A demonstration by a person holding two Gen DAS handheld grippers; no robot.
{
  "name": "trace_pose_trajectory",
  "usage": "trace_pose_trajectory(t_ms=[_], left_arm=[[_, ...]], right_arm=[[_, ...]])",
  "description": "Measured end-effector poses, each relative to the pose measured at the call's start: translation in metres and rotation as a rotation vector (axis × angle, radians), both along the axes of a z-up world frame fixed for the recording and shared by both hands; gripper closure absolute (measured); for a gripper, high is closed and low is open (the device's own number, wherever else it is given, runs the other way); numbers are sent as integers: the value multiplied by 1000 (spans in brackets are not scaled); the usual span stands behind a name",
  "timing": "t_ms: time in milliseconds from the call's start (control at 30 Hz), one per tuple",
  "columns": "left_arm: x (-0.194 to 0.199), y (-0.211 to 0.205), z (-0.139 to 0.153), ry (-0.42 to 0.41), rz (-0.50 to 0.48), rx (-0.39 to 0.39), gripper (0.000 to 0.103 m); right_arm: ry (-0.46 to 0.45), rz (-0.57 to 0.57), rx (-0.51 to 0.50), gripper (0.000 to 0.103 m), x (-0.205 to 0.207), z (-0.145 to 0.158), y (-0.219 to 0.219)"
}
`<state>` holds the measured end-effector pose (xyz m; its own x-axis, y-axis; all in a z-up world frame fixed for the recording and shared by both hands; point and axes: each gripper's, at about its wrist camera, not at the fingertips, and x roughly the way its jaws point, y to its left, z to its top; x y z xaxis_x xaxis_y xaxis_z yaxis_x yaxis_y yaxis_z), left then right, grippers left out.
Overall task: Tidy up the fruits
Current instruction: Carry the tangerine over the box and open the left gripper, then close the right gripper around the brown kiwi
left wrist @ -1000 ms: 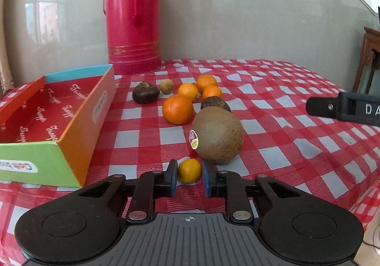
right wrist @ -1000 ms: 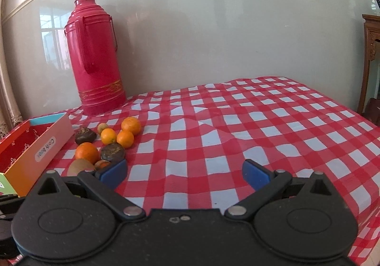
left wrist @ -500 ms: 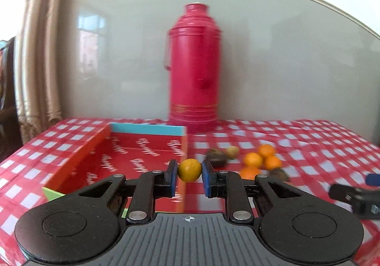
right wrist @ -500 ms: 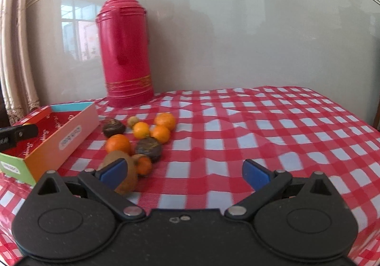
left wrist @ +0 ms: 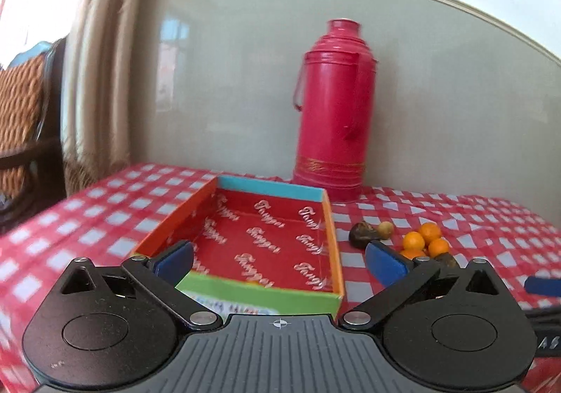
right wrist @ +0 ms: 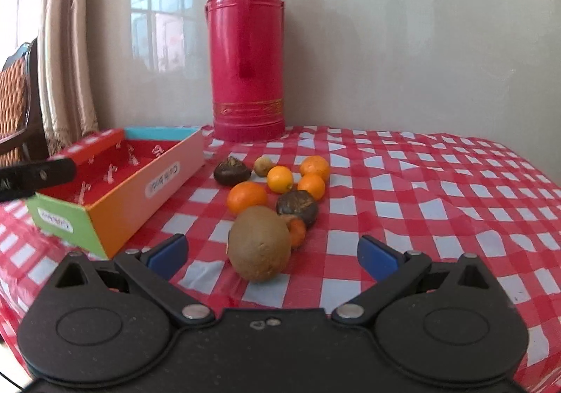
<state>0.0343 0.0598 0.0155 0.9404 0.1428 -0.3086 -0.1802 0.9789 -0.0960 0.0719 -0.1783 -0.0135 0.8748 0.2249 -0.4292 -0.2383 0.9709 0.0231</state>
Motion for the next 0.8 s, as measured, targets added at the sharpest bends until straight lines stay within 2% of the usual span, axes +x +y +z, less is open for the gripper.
trace_pose_trajectory(t_ms=[100,233,367,433,500,567,600,667,800], left_arm=[[-8,9,-2,-21,47,-53,0],[-9,8,-3,-16,92,-11,0],[-7,6,0,-7,59,14,0],[-8,4,1,-10,45,33,0],[-8,2,1,-10,39,51,0],[-8,2,2,-7,34,71,0],[-8,2,2,-3,37,77,0],[-7,7,2,8,44,72,0],[-6,21,-1,35,70,52,0]], right_arm=[[-19,-12,-14,6,-2,0,3],[-9,-29,6,6,5,2,4],[20,-33,4,9,15,0,12],[35,-32,-12,20,18,-3,16],[56,-26,-27,26,23,-6,20],[72,-28,-35,38,28,-8,24],[79,-29,-38,40,29,-9,25],[100,-30,-48,62,33,-12,29],[95,-35,-63,65,33,-11,33]])
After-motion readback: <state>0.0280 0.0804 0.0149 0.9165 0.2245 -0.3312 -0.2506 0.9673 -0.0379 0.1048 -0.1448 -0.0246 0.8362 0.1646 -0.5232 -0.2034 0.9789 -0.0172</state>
